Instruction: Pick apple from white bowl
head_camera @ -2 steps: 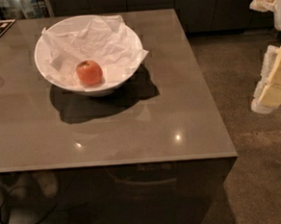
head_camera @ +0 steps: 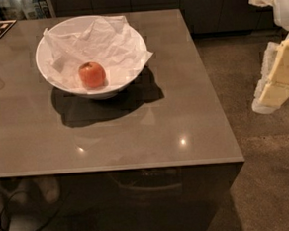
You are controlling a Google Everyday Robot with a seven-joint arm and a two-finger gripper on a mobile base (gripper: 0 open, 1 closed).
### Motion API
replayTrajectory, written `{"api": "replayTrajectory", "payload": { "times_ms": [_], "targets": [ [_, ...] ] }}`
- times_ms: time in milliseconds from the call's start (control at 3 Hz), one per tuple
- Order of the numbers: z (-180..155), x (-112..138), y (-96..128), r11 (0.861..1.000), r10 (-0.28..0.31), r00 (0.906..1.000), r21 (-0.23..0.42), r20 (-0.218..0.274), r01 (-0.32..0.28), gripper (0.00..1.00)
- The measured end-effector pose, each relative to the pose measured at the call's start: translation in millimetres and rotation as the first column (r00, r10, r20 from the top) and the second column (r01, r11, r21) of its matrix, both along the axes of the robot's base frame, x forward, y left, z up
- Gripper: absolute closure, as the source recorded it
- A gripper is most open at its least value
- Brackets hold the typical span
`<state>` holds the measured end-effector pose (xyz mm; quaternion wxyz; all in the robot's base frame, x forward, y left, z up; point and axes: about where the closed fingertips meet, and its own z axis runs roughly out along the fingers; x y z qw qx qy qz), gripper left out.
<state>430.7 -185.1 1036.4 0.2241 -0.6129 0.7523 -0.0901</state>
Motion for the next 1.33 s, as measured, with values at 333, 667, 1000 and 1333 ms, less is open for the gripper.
{"api": "replayTrajectory", "payload": {
  "times_ms": [333,667,1000,1333],
  "targets": [
    [8,10,26,0.999,0.045,0.9987,-0.028,-0.025,-0.046,0.0],
    [10,24,58,0.992,0.11,0.9926,-0.062,-0.051,-0.113,0.0],
    [18,23,62,0.991,0.117,0.9927,-0.058,-0.026,-0.119,0.0],
    [24,49,83,0.991,0.132,0.9912,-0.002,0.006,-0.132,0.0]
  ]
}}
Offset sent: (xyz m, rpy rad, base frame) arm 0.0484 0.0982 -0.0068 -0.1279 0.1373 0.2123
